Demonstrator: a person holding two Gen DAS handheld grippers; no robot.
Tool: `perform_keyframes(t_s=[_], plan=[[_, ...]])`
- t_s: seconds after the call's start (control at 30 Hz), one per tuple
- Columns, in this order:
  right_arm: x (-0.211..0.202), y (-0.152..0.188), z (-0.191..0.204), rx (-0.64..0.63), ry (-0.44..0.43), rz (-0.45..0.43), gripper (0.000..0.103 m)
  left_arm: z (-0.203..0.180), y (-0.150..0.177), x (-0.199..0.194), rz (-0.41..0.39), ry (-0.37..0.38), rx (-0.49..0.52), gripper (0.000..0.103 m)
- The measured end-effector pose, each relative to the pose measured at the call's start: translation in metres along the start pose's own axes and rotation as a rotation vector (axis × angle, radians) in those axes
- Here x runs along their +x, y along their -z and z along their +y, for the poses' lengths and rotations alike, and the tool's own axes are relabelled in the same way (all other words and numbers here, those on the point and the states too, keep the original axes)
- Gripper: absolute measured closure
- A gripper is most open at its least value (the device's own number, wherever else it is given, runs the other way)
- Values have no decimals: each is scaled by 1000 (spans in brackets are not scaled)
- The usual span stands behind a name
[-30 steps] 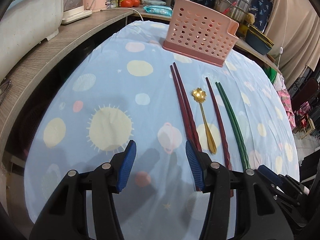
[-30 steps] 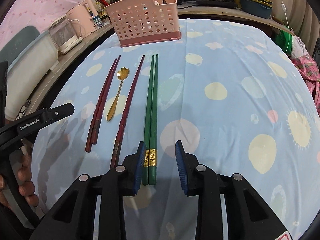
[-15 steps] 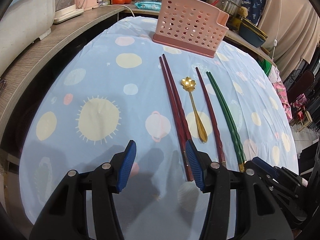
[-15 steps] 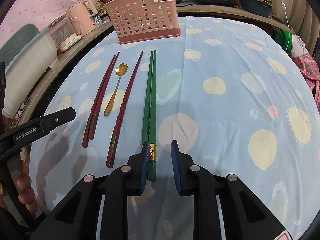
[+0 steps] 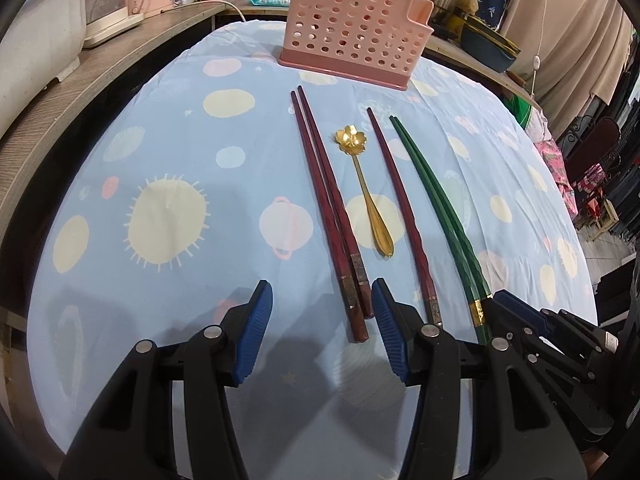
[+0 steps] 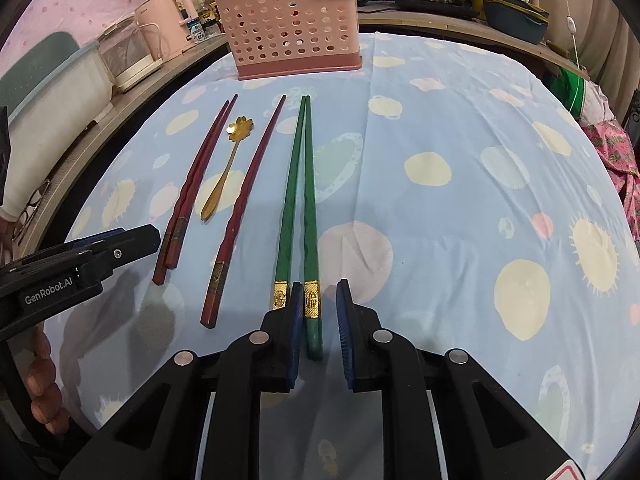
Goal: Organize utensils
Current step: 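Grasp a dark red chopstick with the left tool while the right tool grasps a green chopstick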
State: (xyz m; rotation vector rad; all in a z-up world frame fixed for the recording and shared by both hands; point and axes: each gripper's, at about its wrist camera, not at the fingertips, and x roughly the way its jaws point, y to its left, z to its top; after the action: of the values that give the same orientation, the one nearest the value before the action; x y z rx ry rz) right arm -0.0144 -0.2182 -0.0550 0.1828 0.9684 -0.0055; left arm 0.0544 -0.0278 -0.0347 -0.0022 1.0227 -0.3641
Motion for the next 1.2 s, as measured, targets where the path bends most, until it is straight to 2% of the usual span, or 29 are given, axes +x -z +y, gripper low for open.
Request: perform_keyframes(t_s=[0.33,0.5,0.8,0.9,1.07,1.2], plan=[[0,0,0,1,-1,-1,88,-3,4,8,23,-1,15,55],[0,0,0,1,-1,0,88,5,5,6,16,-24,-10,55],[0,0,-1,0,-1,-1,88,4,7,6,12,-59,21,55],[0,0,0,-1,0,-1,88,5,7,5,7,-58,16,61],[0,1,-1,1,-2,-1,88,9,7,3,1,-16,3,87],[-1,1,0,1,-4,-1,91,9,7,1,-2,2,2,97]])
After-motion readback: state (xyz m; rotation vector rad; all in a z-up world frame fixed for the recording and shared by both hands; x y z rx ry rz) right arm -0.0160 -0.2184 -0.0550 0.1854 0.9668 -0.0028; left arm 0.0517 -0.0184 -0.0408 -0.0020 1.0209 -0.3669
